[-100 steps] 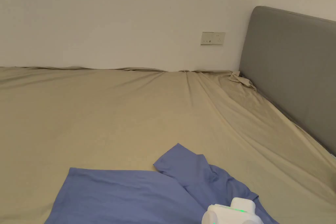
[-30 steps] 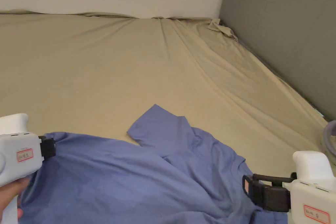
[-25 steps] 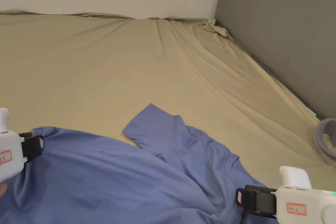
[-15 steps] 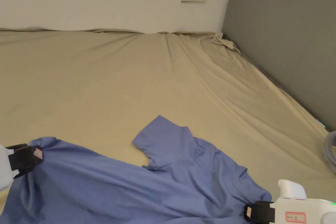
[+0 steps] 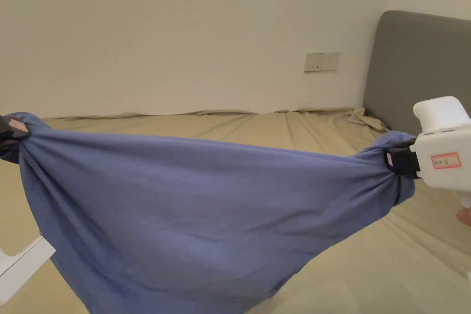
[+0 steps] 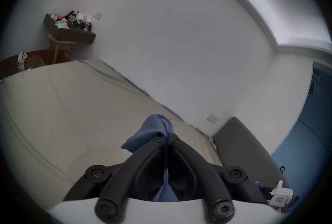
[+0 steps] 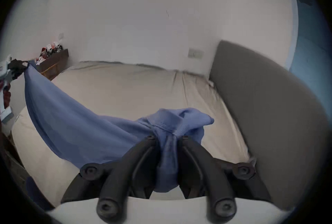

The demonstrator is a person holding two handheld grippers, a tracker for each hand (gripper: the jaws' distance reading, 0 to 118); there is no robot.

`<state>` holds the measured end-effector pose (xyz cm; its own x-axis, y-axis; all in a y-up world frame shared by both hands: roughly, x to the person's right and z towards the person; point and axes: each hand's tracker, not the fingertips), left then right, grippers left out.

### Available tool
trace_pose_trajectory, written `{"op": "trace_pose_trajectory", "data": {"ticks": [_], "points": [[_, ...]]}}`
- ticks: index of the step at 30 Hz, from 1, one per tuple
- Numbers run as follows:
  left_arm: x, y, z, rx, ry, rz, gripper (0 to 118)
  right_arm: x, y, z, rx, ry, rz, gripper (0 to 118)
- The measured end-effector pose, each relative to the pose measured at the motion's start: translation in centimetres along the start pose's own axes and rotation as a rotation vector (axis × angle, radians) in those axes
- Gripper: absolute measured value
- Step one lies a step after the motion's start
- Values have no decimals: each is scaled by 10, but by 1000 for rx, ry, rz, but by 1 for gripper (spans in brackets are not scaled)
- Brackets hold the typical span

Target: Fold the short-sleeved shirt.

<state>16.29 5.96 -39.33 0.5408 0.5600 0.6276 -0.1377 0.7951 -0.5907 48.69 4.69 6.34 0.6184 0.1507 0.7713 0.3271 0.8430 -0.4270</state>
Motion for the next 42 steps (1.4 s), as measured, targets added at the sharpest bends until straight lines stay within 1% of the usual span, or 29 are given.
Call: {"op": "trace_pose_trajectory", "data": {"ticks": [2,3,6,9,14,18,21,23,27,29,32,34,36,38,40,42], "points": [[17,19,-5,45,67,-106,0,-1,41,-8,6,23,2,17],[24,28,-8,62,91,-137,0,-2,60,-13,7,23,16,17],[33,59,-23,33,69,-123,0,-3,108,-30,-37,13,47,17],[41,78,-37,11,117,-195,0,1,141,-44,-97,38,13,17],[49,88,-55,5,149,-242,0,-5,171,-55,-106,15,32,17],[38,77,-78,-48,158,-264,0,-14,166,-69,-100,8,45,17],[19,47,-94,-99,159,-294,0,-21,137,-89,-108,3,55,17],[2,21,-104,-164,178,-280,0,-26,105,-104,-138,16,43,17],[-37,-42,-106,-304,188,-236,0,-35,14,-124,-207,56,41,17],[-53,-71,-95,-356,181,-213,0,-38,-36,-122,-247,84,37,17],[-77,-113,-63,-435,151,-245,0,-35,-109,-111,-298,131,24,17],[-94,-139,-34,-491,115,-243,0,-32,-160,-87,-325,164,-42,17],[-108,-157,-7,-530,121,-231,0,-33,-197,-66,-356,190,-76,17],[-122,-174,21,-559,110,-204,0,-32,-226,-47,-384,186,-114,17],[-136,-186,45,-581,132,-179,0,-34,-247,-27,-415,201,-157,17],[-148,-198,68,-614,134,-153,0,-34,-263,-12,-447,219,-159,17]]}}
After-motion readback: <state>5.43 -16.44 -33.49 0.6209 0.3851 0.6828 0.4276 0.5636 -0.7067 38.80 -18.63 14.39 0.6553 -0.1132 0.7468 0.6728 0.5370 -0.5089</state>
